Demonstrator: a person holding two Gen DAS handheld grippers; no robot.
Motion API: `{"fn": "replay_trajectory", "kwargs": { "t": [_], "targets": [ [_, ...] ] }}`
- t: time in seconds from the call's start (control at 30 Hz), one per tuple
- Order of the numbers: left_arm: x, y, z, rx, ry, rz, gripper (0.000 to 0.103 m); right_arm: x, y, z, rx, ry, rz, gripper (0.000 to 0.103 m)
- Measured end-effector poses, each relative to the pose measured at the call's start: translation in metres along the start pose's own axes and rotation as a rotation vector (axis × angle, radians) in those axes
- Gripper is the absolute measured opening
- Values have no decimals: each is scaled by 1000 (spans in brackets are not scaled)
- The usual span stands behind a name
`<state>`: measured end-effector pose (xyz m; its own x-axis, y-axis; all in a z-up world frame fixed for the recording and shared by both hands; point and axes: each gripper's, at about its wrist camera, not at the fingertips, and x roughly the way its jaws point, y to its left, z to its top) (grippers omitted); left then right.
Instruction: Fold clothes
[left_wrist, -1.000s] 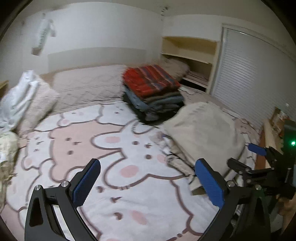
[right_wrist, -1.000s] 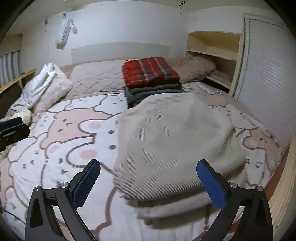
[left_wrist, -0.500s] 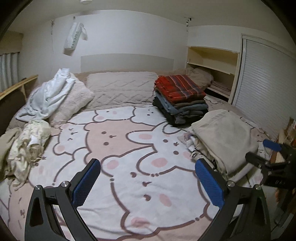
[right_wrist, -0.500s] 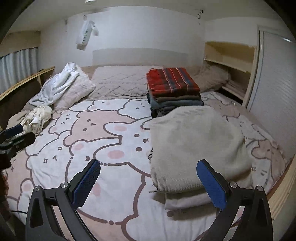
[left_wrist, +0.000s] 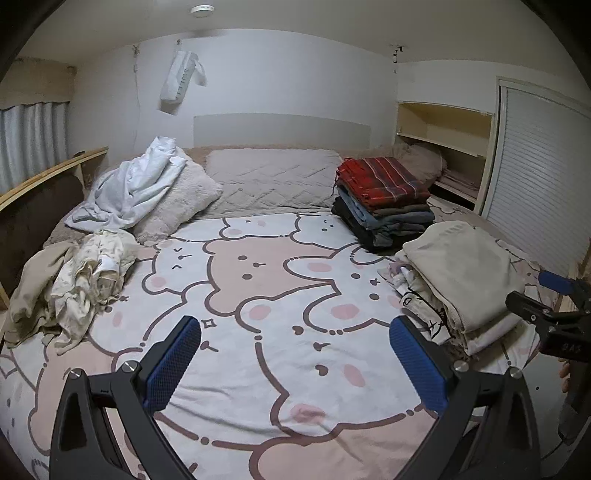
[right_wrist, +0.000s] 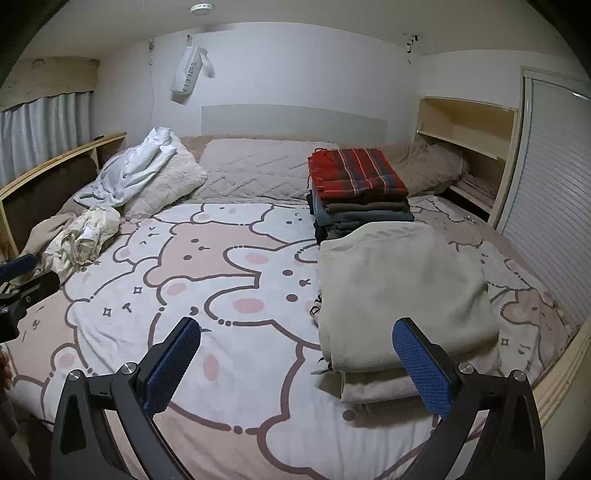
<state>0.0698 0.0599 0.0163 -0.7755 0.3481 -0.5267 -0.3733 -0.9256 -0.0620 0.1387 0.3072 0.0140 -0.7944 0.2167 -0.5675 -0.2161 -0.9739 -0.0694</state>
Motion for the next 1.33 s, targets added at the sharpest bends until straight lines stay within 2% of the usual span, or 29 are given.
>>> {"fn": "replay_trajectory", "kwargs": {
  "t": [0.23,1.33],
  "targets": [
    [-8,4,-8,-21,4,8,102,-11,1,-3,-2,-7,-7,103],
    [-6,1,-13,-12,26,3,102,-8,2,-7,-41,14,-27,103]
  ]
}}
